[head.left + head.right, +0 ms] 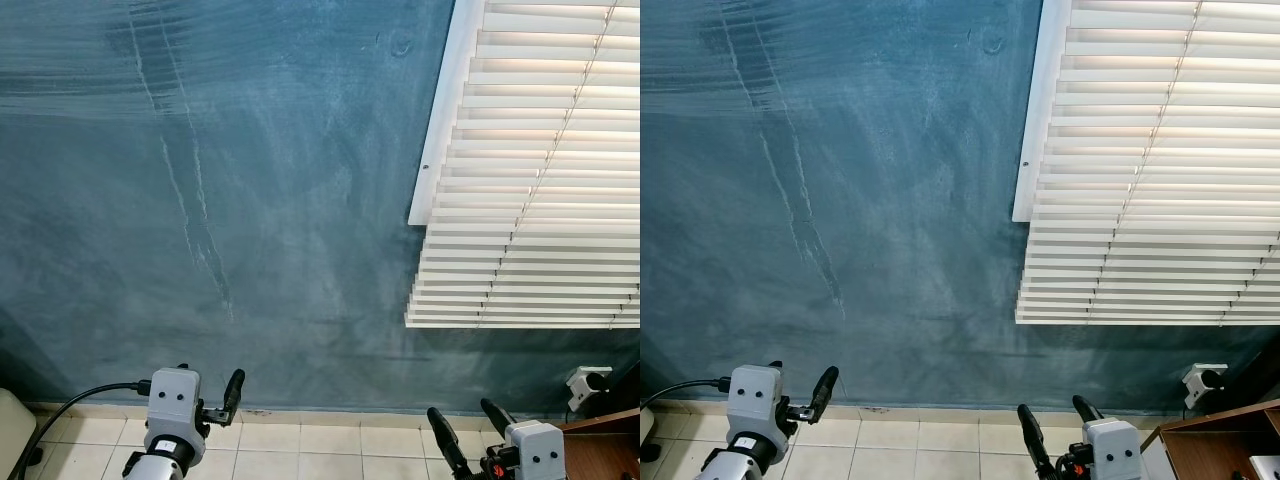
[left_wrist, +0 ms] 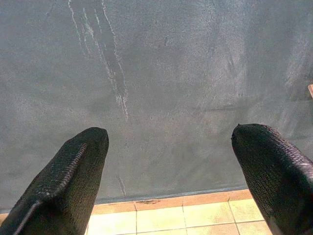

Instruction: Clean up the room

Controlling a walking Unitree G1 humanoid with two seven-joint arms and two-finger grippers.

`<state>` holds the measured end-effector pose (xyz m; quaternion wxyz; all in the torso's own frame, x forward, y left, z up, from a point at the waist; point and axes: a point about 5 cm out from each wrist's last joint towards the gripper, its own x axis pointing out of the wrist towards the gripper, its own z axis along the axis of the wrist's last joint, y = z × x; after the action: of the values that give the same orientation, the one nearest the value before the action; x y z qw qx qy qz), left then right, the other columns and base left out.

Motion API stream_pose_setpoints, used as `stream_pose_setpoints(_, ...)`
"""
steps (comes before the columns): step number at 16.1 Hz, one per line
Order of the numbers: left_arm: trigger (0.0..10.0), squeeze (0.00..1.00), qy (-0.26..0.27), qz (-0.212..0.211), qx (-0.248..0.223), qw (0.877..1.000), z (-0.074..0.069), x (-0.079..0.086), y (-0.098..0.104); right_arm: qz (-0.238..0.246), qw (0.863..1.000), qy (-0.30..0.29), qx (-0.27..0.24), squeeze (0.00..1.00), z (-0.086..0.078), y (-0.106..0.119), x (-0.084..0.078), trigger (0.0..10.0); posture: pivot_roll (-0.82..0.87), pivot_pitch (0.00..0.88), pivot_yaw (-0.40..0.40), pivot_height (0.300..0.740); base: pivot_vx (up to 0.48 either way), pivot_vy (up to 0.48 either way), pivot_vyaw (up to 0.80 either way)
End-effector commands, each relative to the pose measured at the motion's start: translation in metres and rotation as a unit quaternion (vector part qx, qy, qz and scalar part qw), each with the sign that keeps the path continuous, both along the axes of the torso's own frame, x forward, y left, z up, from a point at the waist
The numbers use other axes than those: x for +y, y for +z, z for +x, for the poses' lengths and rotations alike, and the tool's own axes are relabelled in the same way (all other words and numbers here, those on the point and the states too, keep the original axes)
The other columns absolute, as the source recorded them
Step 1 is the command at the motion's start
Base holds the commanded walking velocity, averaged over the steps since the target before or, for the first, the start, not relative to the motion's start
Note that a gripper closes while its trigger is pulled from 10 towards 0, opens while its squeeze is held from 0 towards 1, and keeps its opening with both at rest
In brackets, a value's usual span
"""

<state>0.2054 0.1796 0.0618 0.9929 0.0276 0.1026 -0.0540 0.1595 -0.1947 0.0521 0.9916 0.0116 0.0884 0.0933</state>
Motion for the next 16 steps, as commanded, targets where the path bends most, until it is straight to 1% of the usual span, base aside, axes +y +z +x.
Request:
stream_pose_setpoints(1,10.0,0.00,0.109,0.004,0.025,0.994,0.000,0.037,-0.014,0.036,0.990,0.069,0.117,0.00,0.061,-0.024,0.021,10.0,0.09,0.000,-0.099,0.740,0.000,0.000,0.00)
stream_pose_setpoints(3,10.0,0.00,0.109,0.004,0.025,0.994,0.000,0.037,-0.014,0.036,0.990,0.069,0.117,0.00,0.061,-0.024,0.021,10.0,0.09,0.000,-0.099,0.740,0.000,0.000,0.00)
stream_pose_setpoints(4,10.0,0.00,0.111,-0.012,0.042,0.993,-0.008,0.035,-0.017,0.031,0.989,0.077,0.123,0.00,0.053,-0.027,0.021,10.0,0.08,0.000,-0.086,0.740,0.000,0.000,0.00)
stream_pose_setpoints(5,10.0,0.00,0.022,0.000,0.052,0.998,0.029,0.018,-0.016,0.050,0.995,0.003,0.089,0.00,0.063,-0.023,0.019,10.0,-0.02,0.000,-0.032,0.740,0.000,0.000,0.00)
stream_pose_setpoints(6,10.0,0.10,-0.012,0.015,0.052,0.998,0.047,0.014,-0.013,0.059,0.995,-0.030,0.073,0.00,0.069,-0.019,0.019,10.0,-0.02,0.000,-0.038,0.740,0.000,0.000,0.00)
stream_pose_setpoints(7,10.0,0.00,-0.008,0.019,0.055,0.998,0.048,0.014,-0.013,0.055,0.996,-0.032,0.070,0.00,0.070,-0.018,0.017,10.0,-0.02,0.000,-0.041,0.740,0.000,0.000,0.00)
stream_pose_setpoints(9,10.0,0.00,-0.010,0.020,0.055,0.998,0.048,0.009,-0.015,0.056,0.996,-0.036,0.067,0.00,0.072,-0.016,0.012,10.0,-0.02,0.000,-0.042,0.740,0.000,0.000,0.00)
stream_pose_setpoints(10,10.0,0.00,0.003,0.040,0.048,0.998,0.049,0.012,-0.015,0.048,0.996,-0.029,0.064,0.00,0.075,-0.015,0.013,10.0,-0.02,0.000,-0.043,0.740,0.000,0.000,0.00)
stream_pose_setpoints(12,10.0,0.00,0.007,0.039,0.037,0.999,0.051,0.017,-0.015,0.050,0.996,-0.034,0.069,0.00,0.078,-0.017,0.013,10.0,-0.01,0.000,-0.042,0.740,0.000,-0.480,0.79)
stream_pose_setpoints(14,10.0,0.00,0.001,0.040,0.044,0.998,0.047,0.020,-0.016,0.052,0.995,-0.051,0.069,0.00,0.075,-0.020,0.009,10.0,-0.01,0.000,-0.032,0.740,0.000,-0.480,0.75)
stream_pose_setpoints(15,10.0,0.00,-0.013,0.070,0.048,0.996,0.046,0.021,-0.017,0.055,0.994,-0.056,0.070,0.00,0.073,-0.021,0.007,10.0,-0.01,0.000,-0.022,0.740,0.000,-0.480,0.73)
stream_pose_setpoints(16,10.0,0.00,-0.028,0.088,0.048,0.995,0.047,0.018,-0.017,0.055,0.994,-0.059,0.072,0.00,0.072,-0.024,0.007,10.0,-0.01,0.000,-0.012,0.740,0.000,-0.352,0.72)
